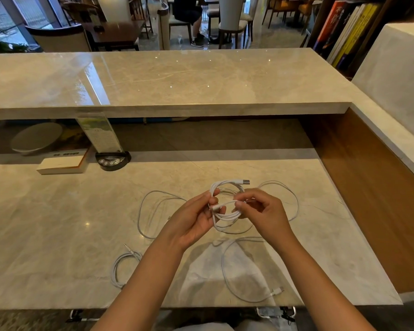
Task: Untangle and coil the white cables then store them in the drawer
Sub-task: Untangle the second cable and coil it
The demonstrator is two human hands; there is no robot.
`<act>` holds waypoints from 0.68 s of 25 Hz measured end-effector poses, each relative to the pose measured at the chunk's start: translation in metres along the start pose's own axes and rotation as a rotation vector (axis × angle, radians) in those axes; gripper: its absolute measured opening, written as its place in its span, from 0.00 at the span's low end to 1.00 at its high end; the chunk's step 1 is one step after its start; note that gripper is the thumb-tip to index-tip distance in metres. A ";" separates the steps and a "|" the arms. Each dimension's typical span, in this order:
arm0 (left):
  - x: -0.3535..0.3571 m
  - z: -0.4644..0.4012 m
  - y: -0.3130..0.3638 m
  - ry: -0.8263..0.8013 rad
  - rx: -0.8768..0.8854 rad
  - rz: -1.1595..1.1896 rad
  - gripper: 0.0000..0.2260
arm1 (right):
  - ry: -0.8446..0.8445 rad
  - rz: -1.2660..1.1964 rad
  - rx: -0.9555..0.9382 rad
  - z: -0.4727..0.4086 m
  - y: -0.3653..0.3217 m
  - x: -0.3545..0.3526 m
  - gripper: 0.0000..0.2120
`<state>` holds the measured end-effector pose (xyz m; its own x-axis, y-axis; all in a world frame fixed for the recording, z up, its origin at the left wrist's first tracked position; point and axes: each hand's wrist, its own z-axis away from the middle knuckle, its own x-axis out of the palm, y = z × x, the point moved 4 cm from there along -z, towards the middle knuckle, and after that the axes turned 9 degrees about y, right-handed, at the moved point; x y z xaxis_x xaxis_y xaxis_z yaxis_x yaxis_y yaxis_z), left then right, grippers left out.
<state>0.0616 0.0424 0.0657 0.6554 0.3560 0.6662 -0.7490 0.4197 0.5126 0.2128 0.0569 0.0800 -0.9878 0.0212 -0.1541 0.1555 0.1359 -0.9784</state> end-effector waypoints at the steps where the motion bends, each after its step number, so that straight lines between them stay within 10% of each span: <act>1: -0.001 -0.001 0.000 0.008 -0.001 0.006 0.10 | 0.089 0.056 -0.012 -0.001 0.001 -0.002 0.11; 9: -0.010 -0.007 0.004 0.011 -0.031 0.103 0.10 | 0.554 -0.319 0.283 -0.019 0.001 -0.056 0.04; 17: -0.004 -0.001 0.006 -0.124 -0.060 -0.176 0.05 | -0.314 0.561 0.192 -0.046 -0.016 -0.035 0.07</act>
<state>0.0547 0.0440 0.0651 0.7557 0.1688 0.6328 -0.6147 0.5165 0.5962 0.2452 0.0998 0.1070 -0.7145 -0.2559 -0.6511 0.6718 0.0088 -0.7407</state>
